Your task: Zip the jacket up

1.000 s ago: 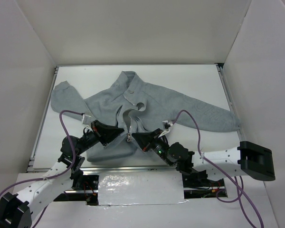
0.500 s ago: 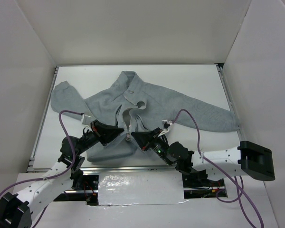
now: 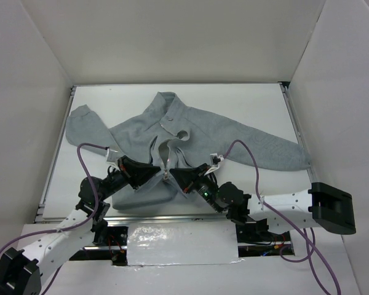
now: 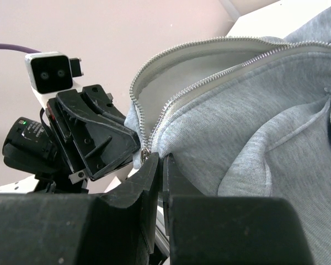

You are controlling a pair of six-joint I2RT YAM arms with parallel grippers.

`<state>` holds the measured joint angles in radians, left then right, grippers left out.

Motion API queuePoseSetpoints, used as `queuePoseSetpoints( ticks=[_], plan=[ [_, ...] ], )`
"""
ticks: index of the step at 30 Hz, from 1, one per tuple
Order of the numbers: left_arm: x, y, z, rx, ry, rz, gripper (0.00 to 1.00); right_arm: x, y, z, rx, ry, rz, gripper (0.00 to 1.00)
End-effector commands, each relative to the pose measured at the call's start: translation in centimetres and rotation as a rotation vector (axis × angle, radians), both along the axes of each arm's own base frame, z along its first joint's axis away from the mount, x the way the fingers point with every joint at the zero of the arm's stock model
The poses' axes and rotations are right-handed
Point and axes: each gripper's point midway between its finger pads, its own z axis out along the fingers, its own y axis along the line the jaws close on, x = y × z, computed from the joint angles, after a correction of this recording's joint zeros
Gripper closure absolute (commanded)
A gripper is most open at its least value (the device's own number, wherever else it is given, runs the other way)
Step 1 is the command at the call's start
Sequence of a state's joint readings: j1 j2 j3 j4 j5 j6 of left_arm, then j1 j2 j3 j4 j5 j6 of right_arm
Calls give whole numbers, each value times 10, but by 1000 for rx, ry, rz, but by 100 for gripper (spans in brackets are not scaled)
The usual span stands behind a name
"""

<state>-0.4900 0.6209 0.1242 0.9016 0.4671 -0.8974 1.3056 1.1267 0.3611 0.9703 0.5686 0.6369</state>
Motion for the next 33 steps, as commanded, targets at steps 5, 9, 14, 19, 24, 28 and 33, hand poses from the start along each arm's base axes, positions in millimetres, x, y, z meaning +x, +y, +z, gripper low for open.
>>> queuePoseSetpoints(
  ticks=[5,9,14,19,24,28,33],
  plan=[
    [-14,-2,24,-44,-114,-53,100,5,6,37,71,-31,-13,100],
    [-19,-6,23,-22,-131,-90,100,7,9,35,49,-29,-7,100],
    [-24,-14,17,59,-154,-153,100,7,10,39,29,-36,11,100],
    [-19,-11,10,124,-172,-113,100,7,2,37,-5,-17,6,100],
    [-8,-6,0,198,-144,-42,100,2,8,30,-73,11,46,100],
    [-3,-6,-15,216,-107,-30,100,-1,13,27,-116,24,73,100],
    [2,-10,-41,214,-18,-45,100,2,19,4,-223,73,76,100]
  ],
)
